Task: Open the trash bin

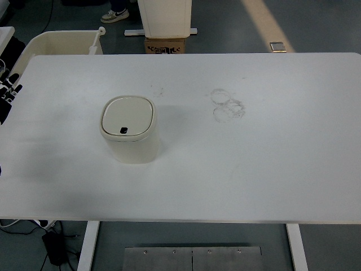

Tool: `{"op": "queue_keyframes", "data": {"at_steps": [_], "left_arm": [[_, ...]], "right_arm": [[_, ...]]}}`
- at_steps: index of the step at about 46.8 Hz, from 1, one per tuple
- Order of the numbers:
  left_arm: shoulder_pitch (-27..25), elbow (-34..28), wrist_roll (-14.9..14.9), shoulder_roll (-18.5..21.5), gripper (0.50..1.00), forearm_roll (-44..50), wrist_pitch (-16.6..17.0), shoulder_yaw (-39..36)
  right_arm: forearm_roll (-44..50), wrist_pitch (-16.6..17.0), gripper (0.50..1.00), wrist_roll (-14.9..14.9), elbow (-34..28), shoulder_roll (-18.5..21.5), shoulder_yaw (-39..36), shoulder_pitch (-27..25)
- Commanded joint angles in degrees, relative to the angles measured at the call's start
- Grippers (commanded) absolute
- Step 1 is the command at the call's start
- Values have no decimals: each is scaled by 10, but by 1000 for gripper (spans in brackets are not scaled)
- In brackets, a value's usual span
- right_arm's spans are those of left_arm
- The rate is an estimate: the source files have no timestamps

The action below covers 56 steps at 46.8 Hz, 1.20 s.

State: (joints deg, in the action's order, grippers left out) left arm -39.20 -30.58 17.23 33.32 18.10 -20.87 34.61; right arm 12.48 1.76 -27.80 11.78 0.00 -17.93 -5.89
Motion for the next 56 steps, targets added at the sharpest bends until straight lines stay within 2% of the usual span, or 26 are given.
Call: {"op": "queue_keyframes", "data": {"at_steps": [1, 46, 56], "left_arm": [[0, 0, 0, 0, 1000, -1, 0, -1], [-2, -2, -2, -6, 1000, -13, 4, -1], [-8, -17, -7, 1, 1000, -13, 21, -2]], "right_arm": [[0, 0, 991, 0, 0, 0, 0, 0], [0, 0, 991, 0, 0, 0, 0, 1], [0, 0, 991, 0, -1, 0, 0, 2]]}}
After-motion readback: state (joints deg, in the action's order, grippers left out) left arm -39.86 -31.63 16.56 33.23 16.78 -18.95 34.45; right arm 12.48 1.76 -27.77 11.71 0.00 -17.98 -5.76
